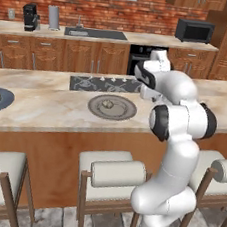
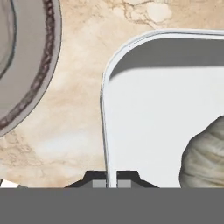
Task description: Place two dumplings into each of the tupperware containers and then place the containers in the fridge.
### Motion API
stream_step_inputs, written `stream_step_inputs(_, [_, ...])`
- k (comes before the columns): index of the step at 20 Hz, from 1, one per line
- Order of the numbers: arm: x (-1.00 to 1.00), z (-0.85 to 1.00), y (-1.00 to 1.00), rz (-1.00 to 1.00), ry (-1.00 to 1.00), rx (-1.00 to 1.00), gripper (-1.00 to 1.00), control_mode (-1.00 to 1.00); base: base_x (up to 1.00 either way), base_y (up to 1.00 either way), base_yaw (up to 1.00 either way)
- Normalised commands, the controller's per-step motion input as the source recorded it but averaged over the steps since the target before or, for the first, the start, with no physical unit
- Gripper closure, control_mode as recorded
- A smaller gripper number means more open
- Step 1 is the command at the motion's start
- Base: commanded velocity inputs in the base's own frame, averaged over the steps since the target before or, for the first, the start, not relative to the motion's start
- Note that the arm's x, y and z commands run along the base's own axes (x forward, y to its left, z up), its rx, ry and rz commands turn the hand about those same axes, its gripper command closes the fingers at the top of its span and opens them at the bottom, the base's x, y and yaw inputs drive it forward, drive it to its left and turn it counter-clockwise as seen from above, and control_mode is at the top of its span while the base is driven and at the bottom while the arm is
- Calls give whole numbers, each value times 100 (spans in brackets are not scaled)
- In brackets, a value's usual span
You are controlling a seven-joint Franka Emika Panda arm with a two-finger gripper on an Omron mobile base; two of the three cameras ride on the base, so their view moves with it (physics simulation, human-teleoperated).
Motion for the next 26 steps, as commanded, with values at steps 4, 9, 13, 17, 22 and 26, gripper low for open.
stream_step_inputs(4, [-79, 6, 2, 70, 3, 0, 100, -100, 0, 0, 0])
stream_step_inputs(9, [-98, 17, 14, 62, 6, 0, 100, -100, 0, 0, 0])
stream_step_inputs(13, [-95, 11, 23, 55, 1, 3, 100, -100, 0, 0, 0])
stream_step_inputs(17, [-82, 27, 3, 52, 0, 9, 100, -100, 0, 0, 0])
stream_step_inputs(22, [-59, 51, 0, 34, -2, 19, 100, -100, 0, 0, 0])
stream_step_inputs(26, [-45, 54, 0, 8, -3, 6, 100, -100, 0, 0, 0])
